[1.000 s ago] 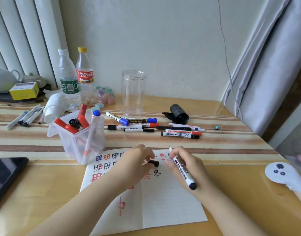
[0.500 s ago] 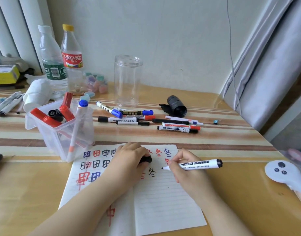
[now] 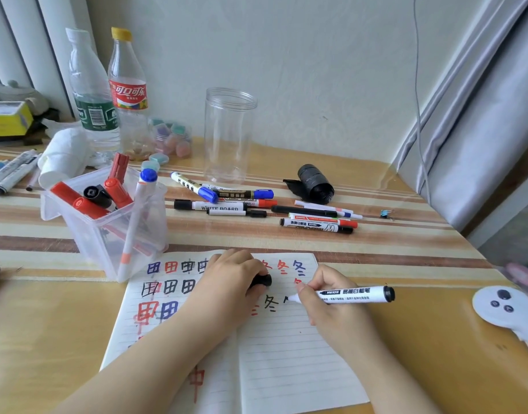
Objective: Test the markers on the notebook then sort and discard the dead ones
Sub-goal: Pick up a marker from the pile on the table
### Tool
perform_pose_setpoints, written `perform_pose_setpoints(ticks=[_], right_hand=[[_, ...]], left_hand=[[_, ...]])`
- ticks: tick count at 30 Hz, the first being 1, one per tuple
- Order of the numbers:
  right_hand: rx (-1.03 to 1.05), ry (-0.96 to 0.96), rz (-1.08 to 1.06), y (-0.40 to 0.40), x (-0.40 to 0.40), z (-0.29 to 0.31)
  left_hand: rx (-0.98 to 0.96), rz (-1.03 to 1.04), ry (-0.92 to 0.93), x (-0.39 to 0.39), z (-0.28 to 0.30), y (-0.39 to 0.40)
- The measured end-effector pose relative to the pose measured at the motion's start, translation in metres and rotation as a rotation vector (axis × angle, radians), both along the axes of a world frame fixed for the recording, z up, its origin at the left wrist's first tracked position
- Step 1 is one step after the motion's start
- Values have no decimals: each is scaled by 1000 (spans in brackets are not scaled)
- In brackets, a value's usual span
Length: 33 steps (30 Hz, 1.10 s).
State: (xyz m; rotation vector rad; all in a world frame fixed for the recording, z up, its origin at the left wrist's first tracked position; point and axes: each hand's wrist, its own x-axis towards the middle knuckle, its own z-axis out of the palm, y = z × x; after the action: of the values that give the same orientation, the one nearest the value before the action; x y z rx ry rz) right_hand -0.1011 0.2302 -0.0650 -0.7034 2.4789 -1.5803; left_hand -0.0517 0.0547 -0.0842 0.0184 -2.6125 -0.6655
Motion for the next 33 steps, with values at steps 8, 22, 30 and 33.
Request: perform_pose_setpoints(ticks=[8,22,30,33], right_hand=[[-22,-2,-20,0,0,1],[8,16,-34,3,1,4],[6,24,20,3,4,6],[-12,0,17,5,4,7]], left_hand=[[-1,12,16,2,0,2],[11,18,40,3,3,2],[-5,18,19,4,3,1],[12,7,31,5,4,2]])
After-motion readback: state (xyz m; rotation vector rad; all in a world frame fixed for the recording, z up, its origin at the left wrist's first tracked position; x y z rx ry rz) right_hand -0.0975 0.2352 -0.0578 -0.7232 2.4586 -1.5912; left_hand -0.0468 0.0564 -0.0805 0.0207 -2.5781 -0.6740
